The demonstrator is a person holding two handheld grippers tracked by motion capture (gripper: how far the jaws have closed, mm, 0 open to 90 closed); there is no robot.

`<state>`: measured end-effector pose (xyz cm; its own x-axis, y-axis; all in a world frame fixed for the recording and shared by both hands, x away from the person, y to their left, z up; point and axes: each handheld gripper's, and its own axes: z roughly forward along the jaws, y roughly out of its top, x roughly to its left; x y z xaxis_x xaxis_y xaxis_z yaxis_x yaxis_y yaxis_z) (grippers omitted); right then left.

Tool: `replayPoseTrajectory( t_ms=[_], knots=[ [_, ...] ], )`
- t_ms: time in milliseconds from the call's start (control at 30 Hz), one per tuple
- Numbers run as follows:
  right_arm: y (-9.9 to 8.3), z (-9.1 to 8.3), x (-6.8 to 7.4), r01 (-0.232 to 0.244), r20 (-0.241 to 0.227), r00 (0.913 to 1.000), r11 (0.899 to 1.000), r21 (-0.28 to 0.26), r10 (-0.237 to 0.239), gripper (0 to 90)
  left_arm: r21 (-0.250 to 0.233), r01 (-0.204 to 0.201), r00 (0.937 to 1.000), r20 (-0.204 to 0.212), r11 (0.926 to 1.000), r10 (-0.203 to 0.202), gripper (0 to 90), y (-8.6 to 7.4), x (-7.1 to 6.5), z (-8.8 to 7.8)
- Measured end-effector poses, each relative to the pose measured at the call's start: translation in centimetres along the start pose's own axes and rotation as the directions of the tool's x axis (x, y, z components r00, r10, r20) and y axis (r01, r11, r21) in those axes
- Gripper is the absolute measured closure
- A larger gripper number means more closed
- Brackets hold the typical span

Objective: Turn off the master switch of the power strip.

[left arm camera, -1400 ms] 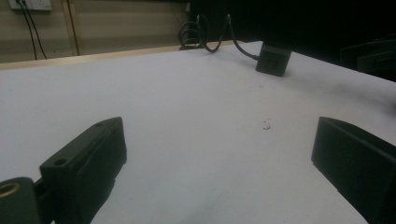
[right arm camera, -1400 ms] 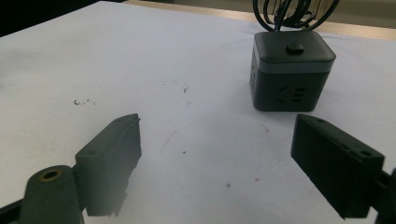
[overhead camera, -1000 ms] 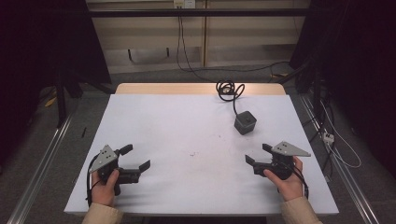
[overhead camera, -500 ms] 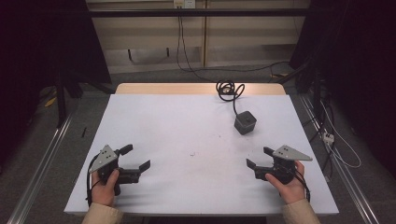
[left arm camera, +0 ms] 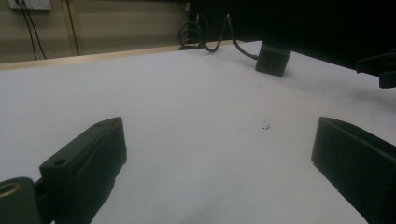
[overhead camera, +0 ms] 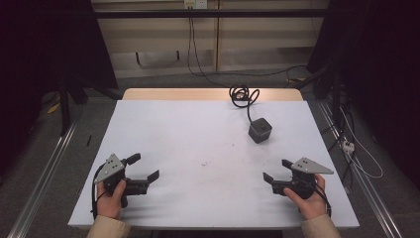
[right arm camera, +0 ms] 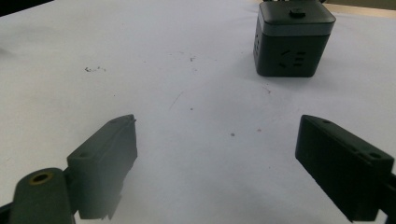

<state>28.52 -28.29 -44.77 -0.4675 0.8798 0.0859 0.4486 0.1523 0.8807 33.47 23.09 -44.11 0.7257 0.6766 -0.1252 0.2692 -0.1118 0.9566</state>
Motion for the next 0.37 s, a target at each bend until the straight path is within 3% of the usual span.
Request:
replayPoseTrajectory(
  t_ms=[367],
  knots=[
    [-0.03, 0.08, 0.15, 0.004, 0.005, 1.0, 1.0, 0.004, -0.004, 11.6, 0.003, 0.006, 1.0, -0.002, 1.0, -0.006, 2.9, -0.02, -0.02, 0.04]
  ],
)
